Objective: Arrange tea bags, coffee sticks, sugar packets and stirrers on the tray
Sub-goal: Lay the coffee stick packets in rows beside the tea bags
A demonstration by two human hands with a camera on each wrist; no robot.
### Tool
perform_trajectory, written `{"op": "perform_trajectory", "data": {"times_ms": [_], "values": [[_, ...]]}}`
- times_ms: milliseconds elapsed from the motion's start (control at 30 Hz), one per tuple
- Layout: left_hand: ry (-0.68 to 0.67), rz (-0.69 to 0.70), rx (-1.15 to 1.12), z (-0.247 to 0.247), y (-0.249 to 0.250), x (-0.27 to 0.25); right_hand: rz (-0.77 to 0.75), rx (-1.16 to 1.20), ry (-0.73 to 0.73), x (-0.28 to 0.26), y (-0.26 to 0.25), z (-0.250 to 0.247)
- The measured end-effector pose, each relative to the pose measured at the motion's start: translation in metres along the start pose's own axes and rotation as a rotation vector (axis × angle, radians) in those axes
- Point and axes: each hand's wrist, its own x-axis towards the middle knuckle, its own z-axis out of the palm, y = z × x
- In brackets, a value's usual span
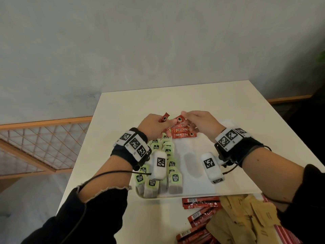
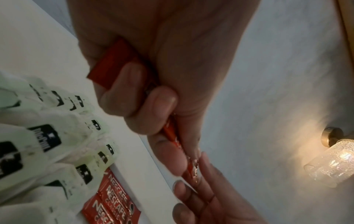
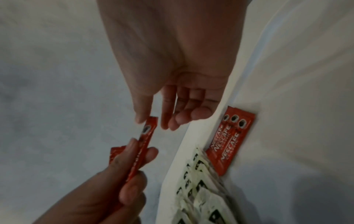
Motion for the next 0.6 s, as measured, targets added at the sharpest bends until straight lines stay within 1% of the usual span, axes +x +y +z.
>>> {"op": "perform_trajectory", "data": {"times_ms": [67,167,267,333,400,467,533,600], "values": [[-0.024,0.016,0.000,0.001,0.003,-0.002,-0.037,0.005,-0.029,-0.005,-0.005,0.000],[-0.048,0.025,-0.027,-0.001,0.004,-0.005,-0.062,0.034,0.022,-0.009,-0.007,-0.007],[-0.034,0.011,-0.056,-0.004,0.006,-0.009,-0.058,-0.014,0.024,-0.016,-0.009,-0.015],[-0.060,0.004,-0.057,-0.004,0.008,-0.012,-0.038,-0.064,0.015,-0.020,-0.010,-0.019],[-0.065,-0.011,-0.042,-0.003,0.010,-0.014,-0.008,-0.040,0.021,-0.022,-0.011,-0.023],[0.001,-0.027,0.006,-0.003,0.013,-0.014,0.038,-0.011,0.049,-0.022,-0.007,-0.027],[0.079,-0.071,0.052,-0.005,0.017,-0.013,0.114,-0.057,0.051,-0.023,0.001,-0.033],[0.114,-0.150,-0.022,-0.007,0.017,-0.011,0.207,-0.151,0.016,-0.024,0.012,-0.037]]}}
